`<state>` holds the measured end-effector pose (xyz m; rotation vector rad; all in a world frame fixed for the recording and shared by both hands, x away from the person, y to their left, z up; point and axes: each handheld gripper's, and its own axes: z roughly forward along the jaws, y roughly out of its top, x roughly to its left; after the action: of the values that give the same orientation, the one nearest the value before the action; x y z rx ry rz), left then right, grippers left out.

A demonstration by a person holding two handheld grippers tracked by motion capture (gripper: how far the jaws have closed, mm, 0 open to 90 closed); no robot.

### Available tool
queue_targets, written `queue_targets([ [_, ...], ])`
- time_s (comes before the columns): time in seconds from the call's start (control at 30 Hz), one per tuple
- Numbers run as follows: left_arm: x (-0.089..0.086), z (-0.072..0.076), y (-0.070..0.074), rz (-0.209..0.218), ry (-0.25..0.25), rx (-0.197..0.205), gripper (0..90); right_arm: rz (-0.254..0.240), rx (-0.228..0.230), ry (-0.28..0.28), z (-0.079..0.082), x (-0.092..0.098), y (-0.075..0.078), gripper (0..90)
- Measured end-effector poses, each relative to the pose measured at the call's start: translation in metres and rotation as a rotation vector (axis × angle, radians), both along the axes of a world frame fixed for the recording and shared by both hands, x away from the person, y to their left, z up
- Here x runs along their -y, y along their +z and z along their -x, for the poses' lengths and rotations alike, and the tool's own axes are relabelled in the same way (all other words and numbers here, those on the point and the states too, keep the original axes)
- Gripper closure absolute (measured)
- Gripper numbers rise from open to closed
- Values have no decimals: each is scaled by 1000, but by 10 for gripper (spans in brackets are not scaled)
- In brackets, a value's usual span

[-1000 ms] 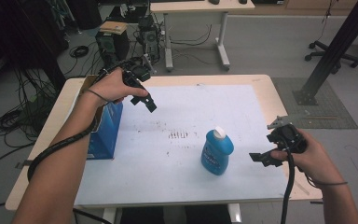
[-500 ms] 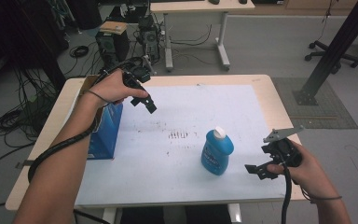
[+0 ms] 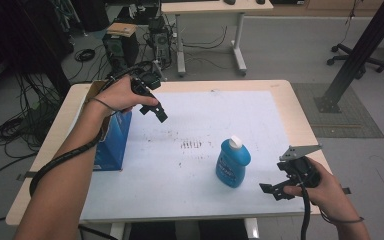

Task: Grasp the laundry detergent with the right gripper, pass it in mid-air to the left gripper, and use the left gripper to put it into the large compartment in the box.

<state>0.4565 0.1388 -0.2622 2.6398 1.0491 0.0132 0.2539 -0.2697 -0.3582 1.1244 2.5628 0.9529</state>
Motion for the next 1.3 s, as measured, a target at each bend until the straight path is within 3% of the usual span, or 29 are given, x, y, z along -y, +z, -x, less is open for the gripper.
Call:
queue_targets([
  [0.3, -3, 1, 0, 1, 4, -2, 39, -23, 4, 0, 8, -5, -10, 56],
  [0.87, -4, 4, 1, -3, 3, -6, 40, -84, 58, -22, 18, -14, -25, 56],
  [1.3, -4, 4, 2, -3, 0, -4, 39, -140, 137, -21, 22, -24, -34, 57],
])
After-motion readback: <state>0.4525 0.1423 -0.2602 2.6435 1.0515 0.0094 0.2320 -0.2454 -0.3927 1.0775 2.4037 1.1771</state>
